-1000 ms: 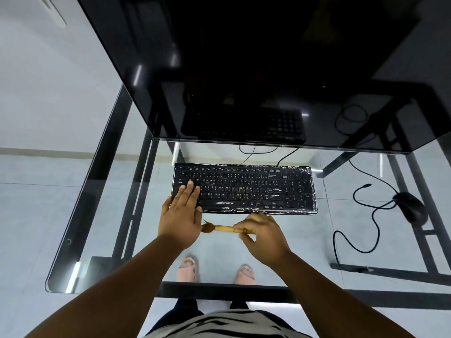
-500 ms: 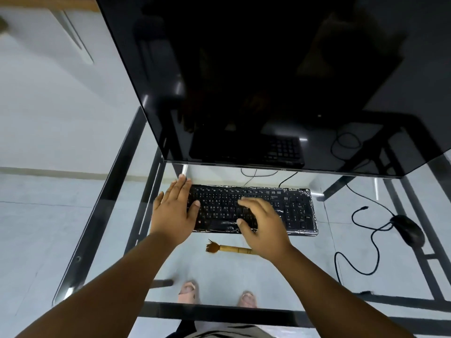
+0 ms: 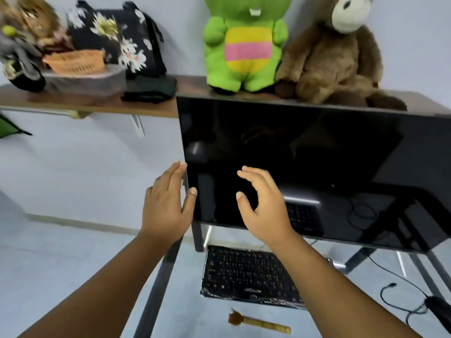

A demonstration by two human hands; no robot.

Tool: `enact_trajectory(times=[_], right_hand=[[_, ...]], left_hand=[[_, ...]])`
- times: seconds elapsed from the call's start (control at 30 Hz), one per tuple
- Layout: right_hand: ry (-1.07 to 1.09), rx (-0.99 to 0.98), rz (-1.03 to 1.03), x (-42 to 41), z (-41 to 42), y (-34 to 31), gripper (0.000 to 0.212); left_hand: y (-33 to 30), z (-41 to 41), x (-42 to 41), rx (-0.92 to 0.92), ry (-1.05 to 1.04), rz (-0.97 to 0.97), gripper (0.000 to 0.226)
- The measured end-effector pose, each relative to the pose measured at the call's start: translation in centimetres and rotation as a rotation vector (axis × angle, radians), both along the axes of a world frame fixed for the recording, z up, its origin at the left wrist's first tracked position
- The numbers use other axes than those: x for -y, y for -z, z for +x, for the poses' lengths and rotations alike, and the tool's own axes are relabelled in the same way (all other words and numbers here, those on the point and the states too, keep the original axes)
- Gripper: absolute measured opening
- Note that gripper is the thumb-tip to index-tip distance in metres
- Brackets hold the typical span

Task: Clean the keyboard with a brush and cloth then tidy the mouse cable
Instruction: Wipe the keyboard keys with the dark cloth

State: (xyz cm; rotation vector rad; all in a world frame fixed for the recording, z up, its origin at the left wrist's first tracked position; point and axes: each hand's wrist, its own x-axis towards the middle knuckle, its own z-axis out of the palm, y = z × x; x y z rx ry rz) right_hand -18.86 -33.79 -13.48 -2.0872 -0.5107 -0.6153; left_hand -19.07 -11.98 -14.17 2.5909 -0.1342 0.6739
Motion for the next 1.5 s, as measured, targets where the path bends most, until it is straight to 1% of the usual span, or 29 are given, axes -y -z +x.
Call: enact_trajectory(times=[0.17, 0.23, 0.33, 0.4, 0.47, 0.57, 0.63, 0.73, 0.83, 0.97, 1.03, 1.1, 1.13, 1.23, 1.37, 1.4, 1.5], right_hand=[[-0.017, 0.224, 0.067, -3.9, 3.0, -7.1, 0.035], [-0.005, 0.275, 0.083, -5.5, 4.5, -9.8, 0.035], [0.043, 0.262, 0.066, -8.1, 7.6, -13.5, 0.036], [0.088, 0.210, 0.010, -10.1, 9.8, -15.8, 0.038], [0.122, 0.109, -0.071, -12.2, 12.0, -17.8, 0.042], [0.172, -0.124, -0.221, -16.0, 15.6, -19.8, 0.050], [0.192, -0.280, -0.355, -18.1, 17.6, -20.1, 0.057], [0.180, -0.449, -0.498, -20.9, 19.8, -20.1, 0.066], [0.155, -0.549, -0.660, -22.9, 21.5, -19.9, 0.071], [0.207, -0.613, -0.736, -24.8, 23.0, -19.3, 0.082], [0.248, -0.610, -0.802, -25.5, 23.5, -19.0, 0.079], [0.267, -0.603, -0.818, -26.1, 24.1, -19.0, 0.073], [0.268, -0.593, -0.828, -26.1, 24.2, -19.1, 0.068], [0.235, -0.540, -0.876, -26.2, 24.3, -19.6, 0.042], [0.217, -0.509, -0.846, -25.8, 24.4, -19.7, 0.026], [0.220, -0.506, -0.831, -25.7, 24.4, -19.5, 0.023], [0.248, -0.466, -0.707, -25.2, 24.5, -19.1, 0.029]], left_hand=[[-5.6, 2.7, -3.8, 0.170, -0.051, 0.005, 0.054], [-7.5, 4.0, -5.4, 0.216, -0.075, 0.003, 0.054], [-9.5, 6.4, -8.0, 0.238, -0.117, 0.005, 0.054], [-10.2, 8.1, -9.9, 0.225, -0.141, 0.011, 0.053], [-10.6, 9.9, -11.4, 0.195, -0.163, 0.039, 0.054], [-10.5, 12.6, -13.7, 0.132, -0.184, 0.087, 0.056], [-10.0, 13.7, -14.7, 0.104, -0.194, 0.106, 0.059], [-8.9, 15.2, -16.3, 0.079, -0.185, 0.103, 0.067], [-8.2, 16.0, -17.1, 0.100, -0.156, 0.126, 0.068], [-7.5, 16.2, -17.5, 0.137, -0.144, 0.148, 0.065], [-7.3, 16.2, -17.6, 0.150, -0.136, 0.141, 0.064], [-7.2, 16.3, -17.7, 0.157, -0.130, 0.140, 0.062], [-7.2, 16.3, -17.6, 0.161, -0.126, 0.141, 0.062], [-7.2, 16.4, -17.5, 0.170, -0.126, 0.138, 0.062], [-7.2, 16.4, -17.4, 0.170, -0.131, 0.135, 0.062], [-7.3, 16.3, -17.3, 0.167, -0.131, 0.138, 0.062], [-7.5, 16.2, -17.2, 0.148, -0.130, 0.132, 0.064]])
